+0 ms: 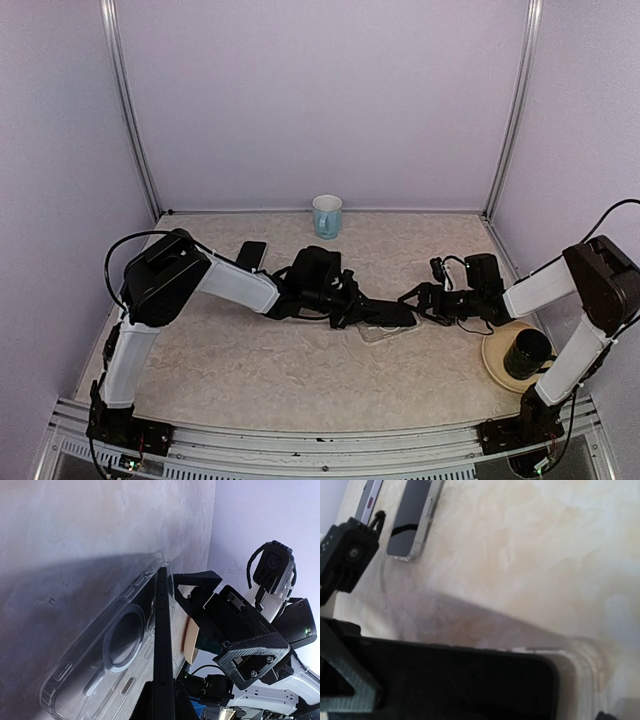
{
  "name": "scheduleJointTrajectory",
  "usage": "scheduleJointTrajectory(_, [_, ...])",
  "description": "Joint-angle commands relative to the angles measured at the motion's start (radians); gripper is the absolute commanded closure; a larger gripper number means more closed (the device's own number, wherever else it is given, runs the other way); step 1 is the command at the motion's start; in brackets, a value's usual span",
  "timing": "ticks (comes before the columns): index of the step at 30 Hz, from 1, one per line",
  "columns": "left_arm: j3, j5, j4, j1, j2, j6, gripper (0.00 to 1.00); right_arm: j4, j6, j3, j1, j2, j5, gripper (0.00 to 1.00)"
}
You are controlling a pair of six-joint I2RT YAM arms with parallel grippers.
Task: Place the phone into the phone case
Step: Install the phone into the phone case.
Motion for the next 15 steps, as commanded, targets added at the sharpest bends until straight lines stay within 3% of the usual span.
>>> scheduleJointTrajectory(1, [-0.034, -0.033, 0.040, 0.002, -0.003, -0.028, 1.00, -0.007, 0.019, -0.020, 0.026, -0.013, -0.007, 0.00])
scheduleJointTrajectory(15, [-0.065, -0.036, 0.079, 0.002, 0.004, -0.058, 1.00, -0.004, 0.040, -0.028, 0.063, -0.031, 0.010, 0.00])
